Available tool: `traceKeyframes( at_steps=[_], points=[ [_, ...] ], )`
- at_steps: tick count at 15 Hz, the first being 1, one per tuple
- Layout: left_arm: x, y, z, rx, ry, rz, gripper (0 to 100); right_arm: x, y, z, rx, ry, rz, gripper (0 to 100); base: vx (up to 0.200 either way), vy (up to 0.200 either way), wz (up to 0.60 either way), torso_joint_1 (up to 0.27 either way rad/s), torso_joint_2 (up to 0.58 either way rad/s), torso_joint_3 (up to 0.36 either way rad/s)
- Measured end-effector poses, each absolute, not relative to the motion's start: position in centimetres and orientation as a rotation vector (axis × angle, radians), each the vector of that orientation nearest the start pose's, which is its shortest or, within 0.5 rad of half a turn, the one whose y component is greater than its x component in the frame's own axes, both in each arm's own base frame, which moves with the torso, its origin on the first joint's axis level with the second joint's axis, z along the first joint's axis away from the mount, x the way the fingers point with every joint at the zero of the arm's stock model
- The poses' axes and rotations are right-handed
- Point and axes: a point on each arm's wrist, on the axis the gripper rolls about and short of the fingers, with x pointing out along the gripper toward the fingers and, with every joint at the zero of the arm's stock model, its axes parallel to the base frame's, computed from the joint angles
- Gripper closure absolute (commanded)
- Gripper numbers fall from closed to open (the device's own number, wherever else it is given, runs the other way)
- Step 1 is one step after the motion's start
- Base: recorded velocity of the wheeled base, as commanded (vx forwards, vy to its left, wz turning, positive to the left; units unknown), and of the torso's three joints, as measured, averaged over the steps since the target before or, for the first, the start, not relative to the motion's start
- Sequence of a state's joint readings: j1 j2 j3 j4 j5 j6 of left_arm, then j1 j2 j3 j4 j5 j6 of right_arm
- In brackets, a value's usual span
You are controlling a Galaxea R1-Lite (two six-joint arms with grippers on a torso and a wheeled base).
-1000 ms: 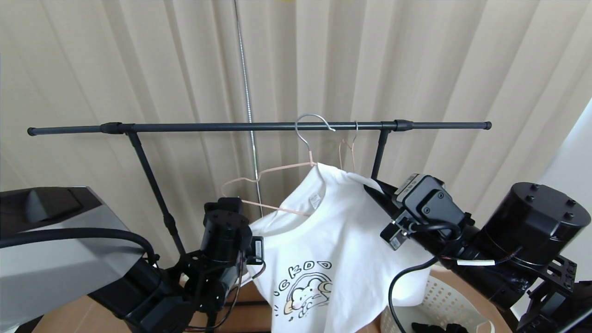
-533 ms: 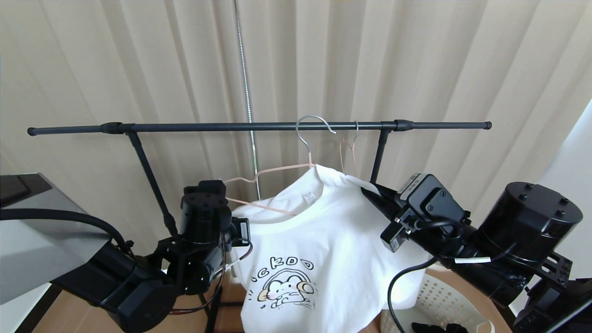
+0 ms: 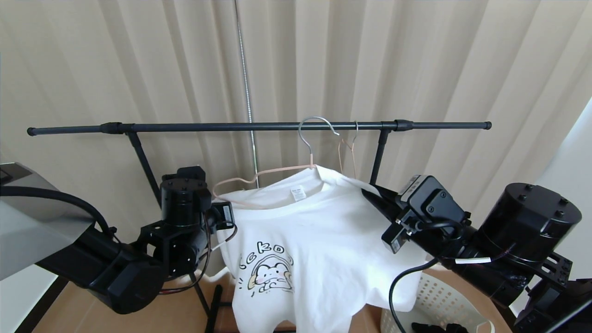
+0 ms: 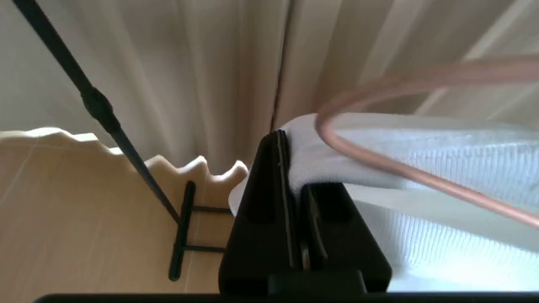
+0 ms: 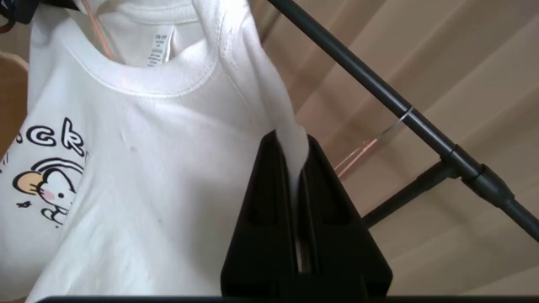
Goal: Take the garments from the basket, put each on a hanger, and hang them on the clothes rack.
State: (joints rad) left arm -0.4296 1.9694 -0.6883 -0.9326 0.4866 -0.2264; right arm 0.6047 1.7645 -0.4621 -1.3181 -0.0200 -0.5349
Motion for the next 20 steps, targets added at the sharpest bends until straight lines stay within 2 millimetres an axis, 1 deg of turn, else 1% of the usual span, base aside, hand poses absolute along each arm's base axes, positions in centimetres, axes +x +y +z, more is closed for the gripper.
traceKeyframes(
  at_steps=[2, 7, 9, 13, 16, 20],
  points=[
    [30.9, -12.4, 9.8, -0.072, 0.300, 0.105, 100, 23.1, 15.6, 14.7, -0.517, -0.168, 0.558, 100, 0.000, 0.000, 0.00, 0.000, 0.00, 0.000],
    [31.5, -11.8, 10.6, -0.071, 0.273, 0.116, 100, 23.6, 15.0, 14.5, -0.526, -0.156, 0.530, 100, 0.000, 0.000, 0.00, 0.000, 0.00, 0.000],
    [31.4, -11.7, 11.0, -0.066, 0.264, 0.098, 100, 23.7, 14.8, 14.3, -0.551, -0.155, 0.528, 100, 0.000, 0.000, 0.00, 0.000, 0.00, 0.000],
    [30.8, -11.9, 12.4, 0.010, 0.233, 0.065, 100, 24.0, 14.6, 13.7, -0.586, -0.139, 0.526, 100, 0.000, 0.000, 0.00, 0.000, 0.00, 0.000],
    [30.0, -13.1, 13.3, 0.081, 0.208, 0.013, 100, 24.3, 14.8, 13.3, -0.591, -0.131, 0.523, 100, 0.000, 0.000, 0.00, 0.000, 0.00, 0.000],
    [28.5, -15.7, 14.2, 0.140, 0.177, -0.080, 100, 24.8, 15.9, 13.4, -0.554, -0.127, 0.500, 100, 0.000, 0.000, 0.00, 0.000, 0.00, 0.000]
  ],
)
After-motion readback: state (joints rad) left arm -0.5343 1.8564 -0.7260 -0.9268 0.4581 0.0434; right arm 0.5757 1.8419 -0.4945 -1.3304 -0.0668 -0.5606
